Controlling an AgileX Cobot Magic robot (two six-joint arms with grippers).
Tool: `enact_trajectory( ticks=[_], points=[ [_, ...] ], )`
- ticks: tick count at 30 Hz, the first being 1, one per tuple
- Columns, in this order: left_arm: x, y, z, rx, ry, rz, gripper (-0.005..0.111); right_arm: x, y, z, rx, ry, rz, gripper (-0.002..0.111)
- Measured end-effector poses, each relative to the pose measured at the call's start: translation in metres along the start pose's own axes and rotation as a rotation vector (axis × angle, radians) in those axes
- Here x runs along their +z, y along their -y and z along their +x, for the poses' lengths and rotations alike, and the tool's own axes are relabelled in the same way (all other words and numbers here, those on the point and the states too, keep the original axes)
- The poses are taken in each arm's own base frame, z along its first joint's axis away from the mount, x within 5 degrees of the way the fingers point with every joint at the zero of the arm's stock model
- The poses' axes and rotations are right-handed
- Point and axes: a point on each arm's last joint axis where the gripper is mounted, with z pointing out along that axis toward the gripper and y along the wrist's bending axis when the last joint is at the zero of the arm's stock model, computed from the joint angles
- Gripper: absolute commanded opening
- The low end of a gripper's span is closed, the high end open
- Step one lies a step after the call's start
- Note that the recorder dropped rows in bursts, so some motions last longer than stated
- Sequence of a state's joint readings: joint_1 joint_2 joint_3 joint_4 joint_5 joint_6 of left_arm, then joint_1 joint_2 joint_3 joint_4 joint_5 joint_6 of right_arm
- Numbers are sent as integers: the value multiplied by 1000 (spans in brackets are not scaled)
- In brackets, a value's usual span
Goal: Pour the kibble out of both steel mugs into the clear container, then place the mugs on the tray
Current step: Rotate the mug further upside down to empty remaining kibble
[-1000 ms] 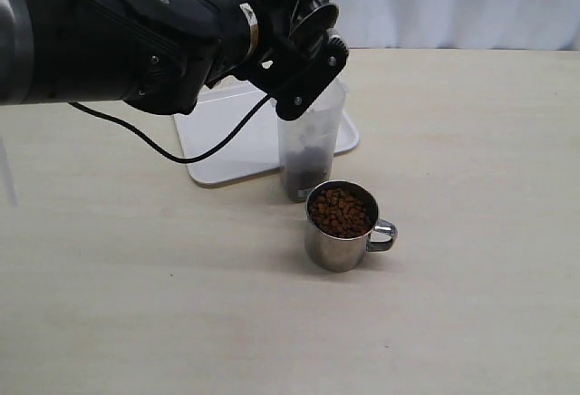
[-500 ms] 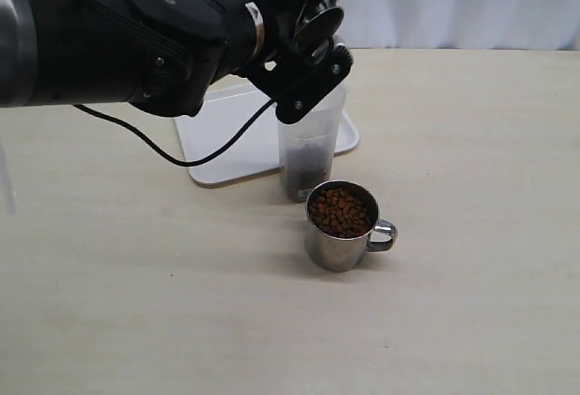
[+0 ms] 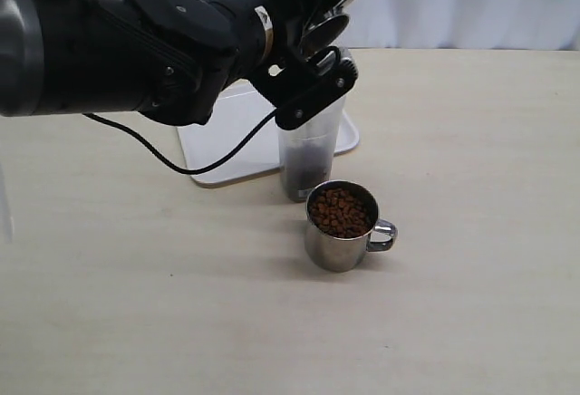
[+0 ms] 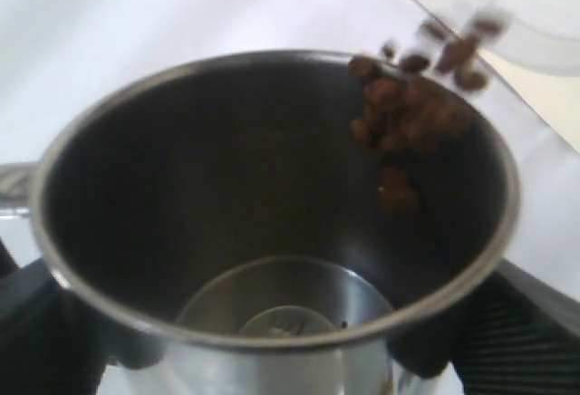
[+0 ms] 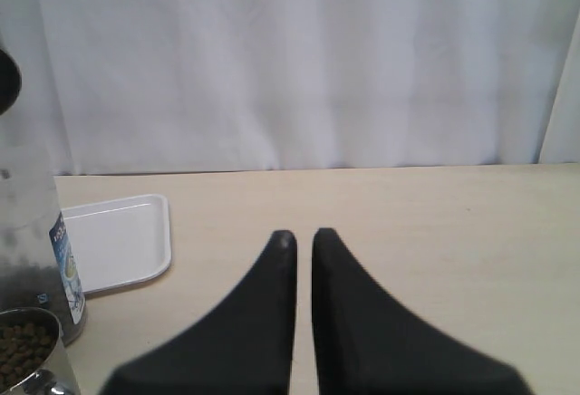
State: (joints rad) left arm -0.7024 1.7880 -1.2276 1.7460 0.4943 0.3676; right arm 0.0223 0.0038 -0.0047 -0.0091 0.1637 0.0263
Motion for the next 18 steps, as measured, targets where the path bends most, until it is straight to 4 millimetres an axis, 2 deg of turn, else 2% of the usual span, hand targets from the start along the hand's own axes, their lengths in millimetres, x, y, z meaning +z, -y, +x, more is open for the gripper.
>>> enact_trajectory(
  ticks=[18],
  points=[
    [-3,-3,-4,104,-8,-4,0,0,0,0,0,0,0,5]
  ],
)
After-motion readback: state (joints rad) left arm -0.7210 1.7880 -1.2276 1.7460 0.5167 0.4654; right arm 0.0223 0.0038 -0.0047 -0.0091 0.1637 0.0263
